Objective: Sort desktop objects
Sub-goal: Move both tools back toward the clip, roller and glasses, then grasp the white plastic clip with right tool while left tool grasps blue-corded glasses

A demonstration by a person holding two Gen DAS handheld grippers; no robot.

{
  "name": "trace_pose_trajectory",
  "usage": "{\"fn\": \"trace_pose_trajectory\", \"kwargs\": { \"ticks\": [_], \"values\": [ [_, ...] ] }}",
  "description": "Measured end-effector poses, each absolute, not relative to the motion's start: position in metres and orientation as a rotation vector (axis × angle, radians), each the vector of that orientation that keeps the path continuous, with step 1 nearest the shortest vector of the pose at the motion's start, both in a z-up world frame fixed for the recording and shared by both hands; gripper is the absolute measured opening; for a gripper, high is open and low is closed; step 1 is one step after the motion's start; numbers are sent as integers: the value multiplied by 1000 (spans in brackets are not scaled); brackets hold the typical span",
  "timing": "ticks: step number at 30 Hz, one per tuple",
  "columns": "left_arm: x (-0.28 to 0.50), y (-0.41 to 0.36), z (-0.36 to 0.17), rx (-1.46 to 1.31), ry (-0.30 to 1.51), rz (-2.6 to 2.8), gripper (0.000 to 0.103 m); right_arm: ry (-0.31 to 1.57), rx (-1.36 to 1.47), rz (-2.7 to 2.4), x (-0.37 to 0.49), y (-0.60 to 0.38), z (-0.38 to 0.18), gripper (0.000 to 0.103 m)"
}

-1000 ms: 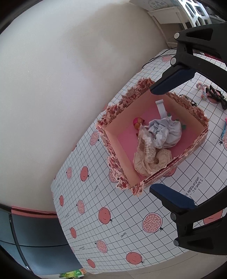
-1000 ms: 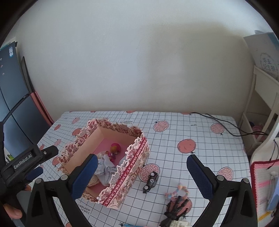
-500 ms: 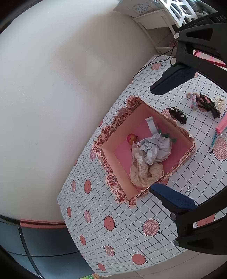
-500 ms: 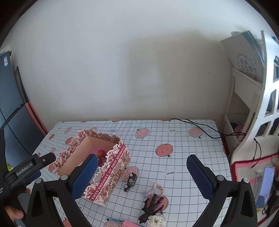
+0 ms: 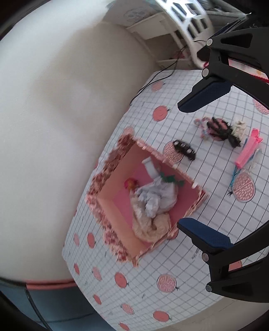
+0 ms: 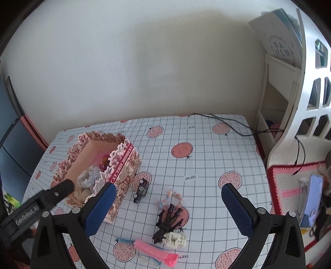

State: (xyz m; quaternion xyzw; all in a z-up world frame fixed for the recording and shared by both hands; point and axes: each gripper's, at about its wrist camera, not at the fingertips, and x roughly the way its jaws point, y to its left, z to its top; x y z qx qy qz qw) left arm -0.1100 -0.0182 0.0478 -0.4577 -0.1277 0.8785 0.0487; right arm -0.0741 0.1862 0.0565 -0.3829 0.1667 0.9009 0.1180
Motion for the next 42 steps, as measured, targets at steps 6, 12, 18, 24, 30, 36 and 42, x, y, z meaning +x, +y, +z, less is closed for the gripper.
{"fn": "trace_pose_trajectory", "kwargs": {
  "ticks": [6,12,18,24,30,36,42],
  "values": [
    [-98,-7,35,-1429,-305,2666,102,508,-1192,2566,-61,190,27,103],
    [-92,-16,17,-1495,-292,2675,102,488,-1261,2531,-59,186,1,103],
    [-93,-20,-15,-1619,-297,2624,102,487,-1378,2464,-65,178,-35,103],
    [-94,-21,-53,-1774,-295,2555,102,515,-1451,2413,-65,175,-63,103],
    [-95,-20,-82,-1877,-331,2485,101,604,-1510,2373,-65,177,-91,103],
    [-96,-19,-97,-1925,-354,2450,97,653,-1549,2346,-65,177,-108,100],
    [-94,-16,-103,-1942,-366,2410,84,671,-1561,2357,-65,174,-112,89]
  ]
}}
